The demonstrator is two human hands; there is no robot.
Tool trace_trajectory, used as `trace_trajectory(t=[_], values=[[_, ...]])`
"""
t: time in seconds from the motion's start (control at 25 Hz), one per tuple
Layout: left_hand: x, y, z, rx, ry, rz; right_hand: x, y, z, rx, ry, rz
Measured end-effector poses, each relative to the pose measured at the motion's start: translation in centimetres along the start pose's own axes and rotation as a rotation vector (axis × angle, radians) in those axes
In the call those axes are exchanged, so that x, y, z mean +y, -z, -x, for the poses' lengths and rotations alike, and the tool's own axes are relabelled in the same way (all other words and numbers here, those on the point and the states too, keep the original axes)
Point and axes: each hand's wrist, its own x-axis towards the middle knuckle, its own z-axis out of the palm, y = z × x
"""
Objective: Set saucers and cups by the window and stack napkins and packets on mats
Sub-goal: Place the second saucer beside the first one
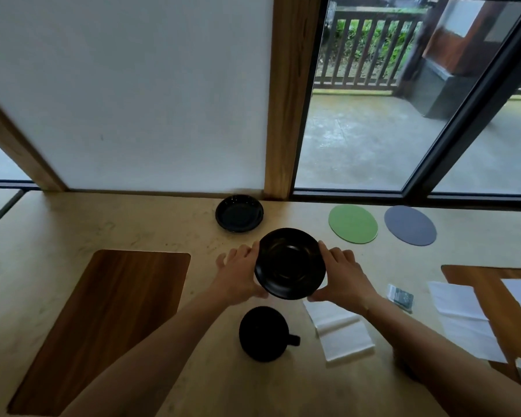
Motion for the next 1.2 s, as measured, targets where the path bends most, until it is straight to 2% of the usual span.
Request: trace_trajectory(t=[0.2, 0.36, 0.88, 1.2], values=[[0.5, 0.0, -5.6, -0.028, -0.008, 0.022, 2.7, 0.6, -4.5, 0.017, -0.002, 0.022], [0.9, 0.2, -10.1, -0.017, -0.017, -0.096, 5.0, 0.5, -8.2, 0.068, -0.002, 0.088], [-1.9, -3.3, -22.1, -0.096, 0.002, -0.136, 9.6, -2.7, -19.2, -0.017, -0.069, 0.038], [-3.2, -5.0, -25.3, -0.079, 0.004, -0.13, 11.3, -4.0, -22.4, -0.046, -0.075, 0.023]])
